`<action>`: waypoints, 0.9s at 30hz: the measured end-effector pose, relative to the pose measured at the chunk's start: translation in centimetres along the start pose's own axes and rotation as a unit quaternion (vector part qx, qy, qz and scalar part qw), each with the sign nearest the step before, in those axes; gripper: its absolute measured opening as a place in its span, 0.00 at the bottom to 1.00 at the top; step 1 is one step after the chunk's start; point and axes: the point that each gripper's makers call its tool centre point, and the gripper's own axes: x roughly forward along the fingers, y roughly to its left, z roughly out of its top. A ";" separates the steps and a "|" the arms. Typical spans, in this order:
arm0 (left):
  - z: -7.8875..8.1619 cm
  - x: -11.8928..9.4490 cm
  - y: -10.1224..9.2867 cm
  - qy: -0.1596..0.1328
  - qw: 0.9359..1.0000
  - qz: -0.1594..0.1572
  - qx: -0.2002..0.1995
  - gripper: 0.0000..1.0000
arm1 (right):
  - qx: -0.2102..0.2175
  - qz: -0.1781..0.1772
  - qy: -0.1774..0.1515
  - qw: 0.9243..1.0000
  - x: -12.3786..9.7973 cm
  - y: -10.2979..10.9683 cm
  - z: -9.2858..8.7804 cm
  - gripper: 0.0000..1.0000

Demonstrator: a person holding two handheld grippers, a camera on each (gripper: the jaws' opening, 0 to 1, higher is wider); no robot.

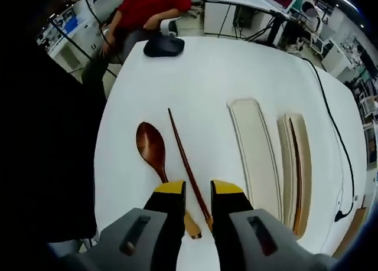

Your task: Arrange the utensils inside the cutlery case until each visible utensil rests in its matching compartment.

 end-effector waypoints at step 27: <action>0.1 -0.6 0.2 0.010 0.999 0.030 0.014 0.84 | -0.032 0.008 0.051 0.998 2.8 0.3 -0.6 0.13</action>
